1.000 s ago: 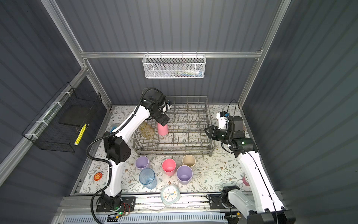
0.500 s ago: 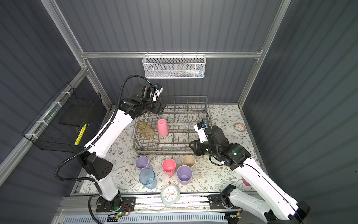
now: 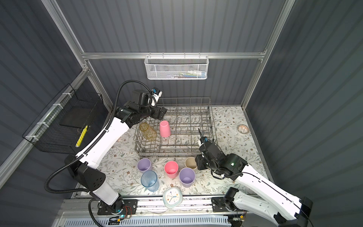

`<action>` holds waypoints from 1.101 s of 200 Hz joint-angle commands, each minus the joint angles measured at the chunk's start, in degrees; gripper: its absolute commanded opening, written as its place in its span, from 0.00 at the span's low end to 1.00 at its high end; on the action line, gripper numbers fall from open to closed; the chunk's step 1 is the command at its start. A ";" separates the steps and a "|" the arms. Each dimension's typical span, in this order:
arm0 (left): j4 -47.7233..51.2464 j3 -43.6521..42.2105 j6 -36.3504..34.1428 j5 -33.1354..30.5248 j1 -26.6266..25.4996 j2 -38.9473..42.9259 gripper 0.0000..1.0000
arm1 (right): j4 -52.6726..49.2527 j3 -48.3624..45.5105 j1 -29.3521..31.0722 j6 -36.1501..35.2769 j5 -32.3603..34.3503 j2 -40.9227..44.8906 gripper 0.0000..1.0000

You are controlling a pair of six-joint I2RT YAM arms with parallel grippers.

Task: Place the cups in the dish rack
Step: 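Lower the right gripper onto the beige cup's rim on the table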

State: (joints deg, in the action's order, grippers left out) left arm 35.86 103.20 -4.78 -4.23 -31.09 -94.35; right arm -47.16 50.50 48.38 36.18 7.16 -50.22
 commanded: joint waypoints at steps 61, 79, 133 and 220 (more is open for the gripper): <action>-0.63 -1.25 0.53 1.55 -0.29 3.05 0.94 | 5.38 -6.97 2.07 11.36 4.80 -0.01 0.34; -0.52 -1.04 0.46 1.80 -0.29 2.79 0.95 | 6.40 -7.95 2.50 12.32 5.23 -0.41 0.34; -0.52 -0.38 0.16 2.74 -0.29 1.75 0.95 | 9.07 -10.06 3.92 14.22 5.95 -2.87 0.35; -0.84 -0.48 -0.73 2.66 -0.29 0.94 0.97 | 10.18 -12.24 5.83 17.15 6.66 -5.25 0.30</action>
State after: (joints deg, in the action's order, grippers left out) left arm 35.07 102.48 -4.89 -2.09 -31.09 -92.79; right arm -36.67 39.00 53.84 52.07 12.25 -55.88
